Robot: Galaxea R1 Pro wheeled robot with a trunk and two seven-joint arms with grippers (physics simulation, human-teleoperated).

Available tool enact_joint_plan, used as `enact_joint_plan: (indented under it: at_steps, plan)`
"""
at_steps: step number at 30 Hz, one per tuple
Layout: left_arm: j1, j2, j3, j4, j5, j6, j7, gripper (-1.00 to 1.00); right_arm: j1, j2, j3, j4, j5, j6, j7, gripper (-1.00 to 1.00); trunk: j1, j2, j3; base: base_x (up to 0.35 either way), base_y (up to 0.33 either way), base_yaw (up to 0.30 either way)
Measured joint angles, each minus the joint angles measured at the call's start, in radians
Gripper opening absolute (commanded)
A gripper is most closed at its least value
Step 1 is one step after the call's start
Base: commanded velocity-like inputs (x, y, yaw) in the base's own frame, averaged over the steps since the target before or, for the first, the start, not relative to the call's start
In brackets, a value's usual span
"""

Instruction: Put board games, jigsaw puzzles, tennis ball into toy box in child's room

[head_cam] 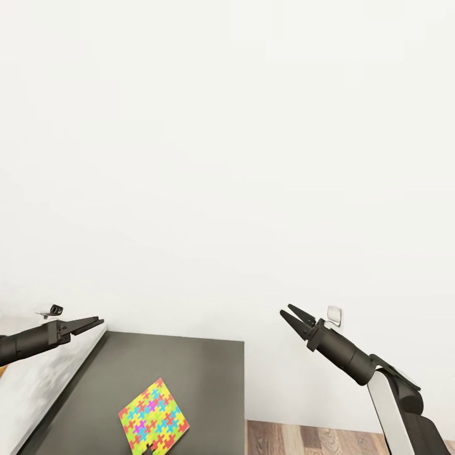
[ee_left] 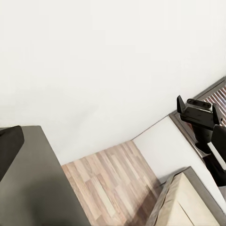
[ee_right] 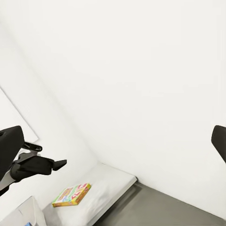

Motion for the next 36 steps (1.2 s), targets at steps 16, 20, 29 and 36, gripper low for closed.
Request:
enact_joint_plan:
  at_steps: [16,20,29,36]
  plan:
    - [0.0,0.0,0.0,0.0,-0.001,0.005,0.0,1.0,0.0,0.0,0.001,0.0,0.001,0.0,0.0,1.0,0.0,0.0,0.0,0.039,-0.056,0.0]
    - [0.0,0.0,-0.003,0.001,-0.003,0.005,0.0,1.0,0.0,0.002,0.0,0.0,0.0,0.0,0.0,1.0,0.0,0.0,0.0,0.008,-0.011,0.0]
    - [-0.001,-0.004,-0.006,0.001,-0.019,0.017,0.193,1.0,0.0,0.004,0.0,0.002,-0.001,0.006,-0.065,1.0,0.0,0.0,0.0,0.002,-0.002,0.0]
    - [-0.006,-0.045,-0.007,0.001,-0.025,0.042,0.516,1.0,0.0,0.005,0.009,0.006,0.0,0.012,-0.14,1.0,0.0,0.0,0.0,0.0,0.0,0.0]
